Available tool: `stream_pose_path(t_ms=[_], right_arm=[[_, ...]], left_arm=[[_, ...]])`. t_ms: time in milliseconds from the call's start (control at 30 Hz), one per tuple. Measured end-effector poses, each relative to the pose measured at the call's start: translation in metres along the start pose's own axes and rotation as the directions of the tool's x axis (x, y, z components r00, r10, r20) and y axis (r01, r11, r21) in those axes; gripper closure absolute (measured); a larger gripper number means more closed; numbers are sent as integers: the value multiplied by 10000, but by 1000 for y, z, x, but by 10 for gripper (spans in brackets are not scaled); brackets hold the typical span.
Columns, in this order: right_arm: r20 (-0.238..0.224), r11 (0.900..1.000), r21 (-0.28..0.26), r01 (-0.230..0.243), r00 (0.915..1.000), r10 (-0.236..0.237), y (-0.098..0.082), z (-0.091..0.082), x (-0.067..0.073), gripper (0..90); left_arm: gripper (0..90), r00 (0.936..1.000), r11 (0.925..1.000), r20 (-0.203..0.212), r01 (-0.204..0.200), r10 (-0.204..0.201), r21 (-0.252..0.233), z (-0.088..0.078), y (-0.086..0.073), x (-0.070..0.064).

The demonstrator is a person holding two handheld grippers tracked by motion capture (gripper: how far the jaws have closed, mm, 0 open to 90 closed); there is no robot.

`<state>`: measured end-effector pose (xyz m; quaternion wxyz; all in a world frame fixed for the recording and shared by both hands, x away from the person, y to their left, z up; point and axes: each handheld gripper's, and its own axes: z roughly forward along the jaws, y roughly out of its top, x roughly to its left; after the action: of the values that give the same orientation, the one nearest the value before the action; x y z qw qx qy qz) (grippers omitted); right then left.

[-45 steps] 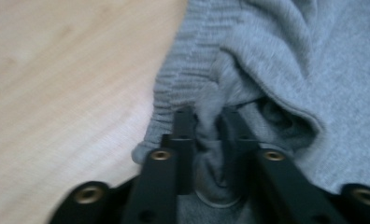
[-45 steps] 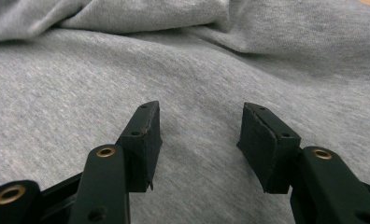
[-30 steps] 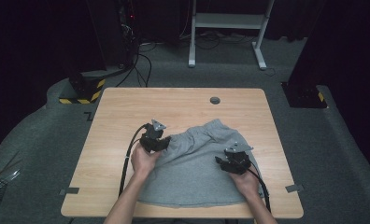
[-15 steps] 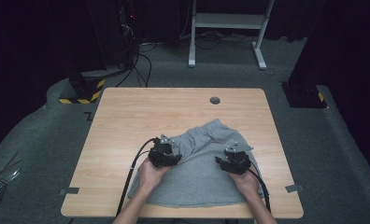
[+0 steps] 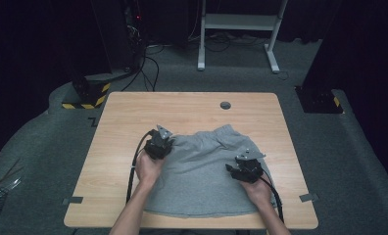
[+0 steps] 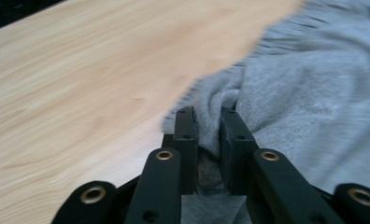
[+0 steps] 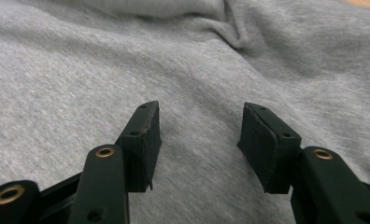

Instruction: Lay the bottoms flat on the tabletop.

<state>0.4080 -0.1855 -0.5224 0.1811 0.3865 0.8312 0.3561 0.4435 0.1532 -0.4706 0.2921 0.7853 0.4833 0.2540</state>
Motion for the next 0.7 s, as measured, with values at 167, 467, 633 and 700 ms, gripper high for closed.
stream_pose_path(t_ms=[167, 467, 633, 700], right_arm=[[4, 10000, 0, 3, 10000, -3, 0, 0, 0, 478], [-396, 9983, -94, 577, 9975, -580, -2, -4, 4, 763], [-823, 9963, 176, 844, 9932, -827, -9, -15, 6, 843], [-1044, 9959, 289, 852, 9912, -818, -9, -17, 7, 829]], left_arm=[[559, 9963, 9999, 861, -61, 48, 142, -2, -14, -7], [782, 9939, 9950, 1102, -25, -86, 999, 3, -37, 1], [822, 9972, 9958, 660, 299, -357, 860, -2, -37, 9], [727, 9978, 9981, 584, 280, -311, 540, -7, -38, 6]])
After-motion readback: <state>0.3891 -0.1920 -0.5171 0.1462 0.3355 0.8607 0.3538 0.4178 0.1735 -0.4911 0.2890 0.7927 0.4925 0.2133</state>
